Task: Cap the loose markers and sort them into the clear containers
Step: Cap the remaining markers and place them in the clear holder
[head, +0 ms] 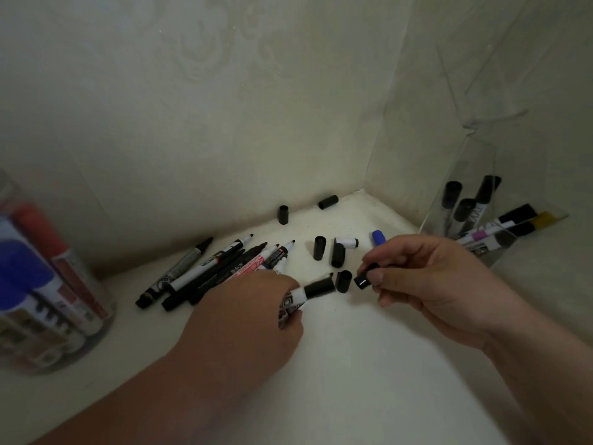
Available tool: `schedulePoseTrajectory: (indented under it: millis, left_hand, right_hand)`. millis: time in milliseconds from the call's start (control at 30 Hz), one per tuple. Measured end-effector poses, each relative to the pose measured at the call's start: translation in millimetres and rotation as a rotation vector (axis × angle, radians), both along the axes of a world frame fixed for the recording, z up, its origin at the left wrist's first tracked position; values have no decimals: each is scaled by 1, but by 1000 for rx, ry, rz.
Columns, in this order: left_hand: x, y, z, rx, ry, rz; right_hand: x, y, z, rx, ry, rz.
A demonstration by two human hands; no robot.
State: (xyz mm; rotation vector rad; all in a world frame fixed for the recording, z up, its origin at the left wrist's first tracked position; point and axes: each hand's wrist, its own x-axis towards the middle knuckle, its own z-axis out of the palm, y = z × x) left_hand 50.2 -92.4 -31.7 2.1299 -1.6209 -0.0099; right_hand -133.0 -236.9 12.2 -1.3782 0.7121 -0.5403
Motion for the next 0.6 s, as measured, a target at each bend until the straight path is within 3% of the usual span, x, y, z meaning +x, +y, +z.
schedulePoseTrajectory:
  millis: [233, 400, 600]
  left_hand:
    - [10, 7, 18, -167, 392, -220]
    - [14, 6, 19, -216, 384, -310]
    - [17, 6, 12, -237, 406, -361]
  right_hand:
    - [5, 1, -6, 24, -172, -73]
    - [6, 0, -5, 12, -279, -134]
    - [6, 4, -7, -37, -288, -51]
